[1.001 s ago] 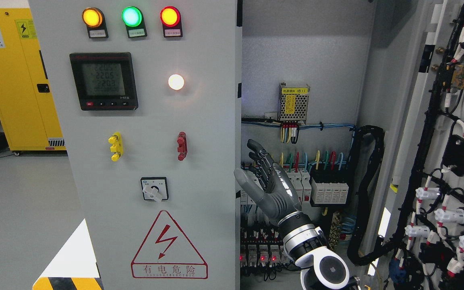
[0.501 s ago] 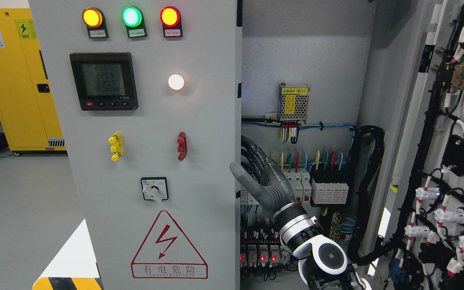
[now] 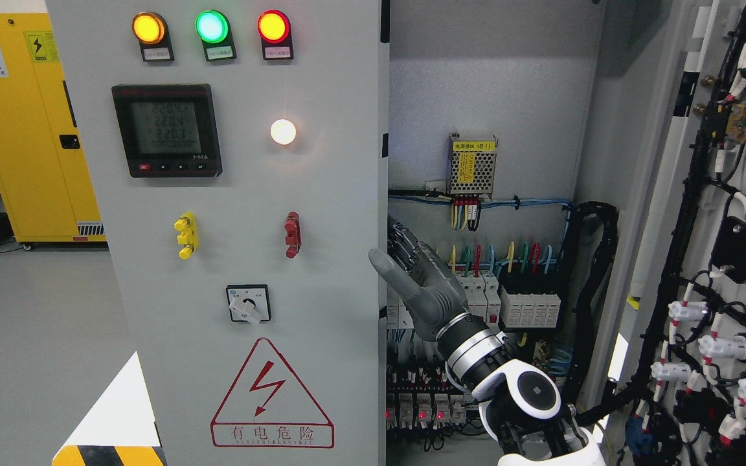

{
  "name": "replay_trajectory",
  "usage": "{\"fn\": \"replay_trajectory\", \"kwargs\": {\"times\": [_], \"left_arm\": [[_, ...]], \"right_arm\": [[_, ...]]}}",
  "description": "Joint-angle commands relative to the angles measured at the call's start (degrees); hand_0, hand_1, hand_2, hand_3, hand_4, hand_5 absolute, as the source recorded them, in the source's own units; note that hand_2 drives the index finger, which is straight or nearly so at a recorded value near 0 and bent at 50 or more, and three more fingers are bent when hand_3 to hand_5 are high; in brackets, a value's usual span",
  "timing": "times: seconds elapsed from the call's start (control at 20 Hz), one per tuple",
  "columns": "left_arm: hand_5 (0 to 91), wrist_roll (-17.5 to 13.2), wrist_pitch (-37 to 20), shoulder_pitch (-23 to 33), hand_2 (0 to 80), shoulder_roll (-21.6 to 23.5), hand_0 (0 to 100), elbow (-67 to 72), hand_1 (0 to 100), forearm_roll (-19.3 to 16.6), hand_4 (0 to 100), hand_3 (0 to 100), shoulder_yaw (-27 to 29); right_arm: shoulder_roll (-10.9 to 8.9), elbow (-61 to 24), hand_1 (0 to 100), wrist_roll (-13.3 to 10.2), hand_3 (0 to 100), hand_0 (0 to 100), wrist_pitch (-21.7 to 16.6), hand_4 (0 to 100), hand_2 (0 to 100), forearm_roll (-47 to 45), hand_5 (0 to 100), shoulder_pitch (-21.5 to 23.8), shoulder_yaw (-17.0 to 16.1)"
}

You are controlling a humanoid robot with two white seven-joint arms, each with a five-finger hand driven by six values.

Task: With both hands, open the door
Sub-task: 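Reach the right hand into the gap behind the panel door's inner edge, then swing the grey panel door open with the right hand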

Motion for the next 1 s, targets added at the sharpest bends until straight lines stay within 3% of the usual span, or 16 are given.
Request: {"fn": "replay_trajectory", "kwargs": {"times": [0.0,0.1,0.25,0.95], "left_arm": [[0.0,0.03,0.04,-0.05,0.0,-0.16,12,-0.01,56,0.0,0,0,0.01],[0.0,0.03,0.04,-0.05,0.0,-0.16,12,-0.09,56,0.0,0,0,0.01],[0.0,0.03,0.04,-0.4,0.0,-0.16,12,-0.01,56,0.0,0,0,0.01],[0.0,0.03,0.04,-0.57,0.0,-0.16,12,-0.09,56,0.0,0,0,0.01]], "right_arm": [[-0.36,3.45,50,2.23,0,0,0.1,0,4,-1.39,0,-1.09,-1.15],[-0.27,4.42,50,2.41,0,0,0.44,0,4,-1.39,0,-1.35,-1.15],[-0.27,4.51,50,2.49,0,0,4.39,0,4,-4.36,0,-1.52,-1.41],[-0.36,4.6,50,2.58,0,0,4.93,0,4,-6.57,0,-3.11,-2.29]]}}
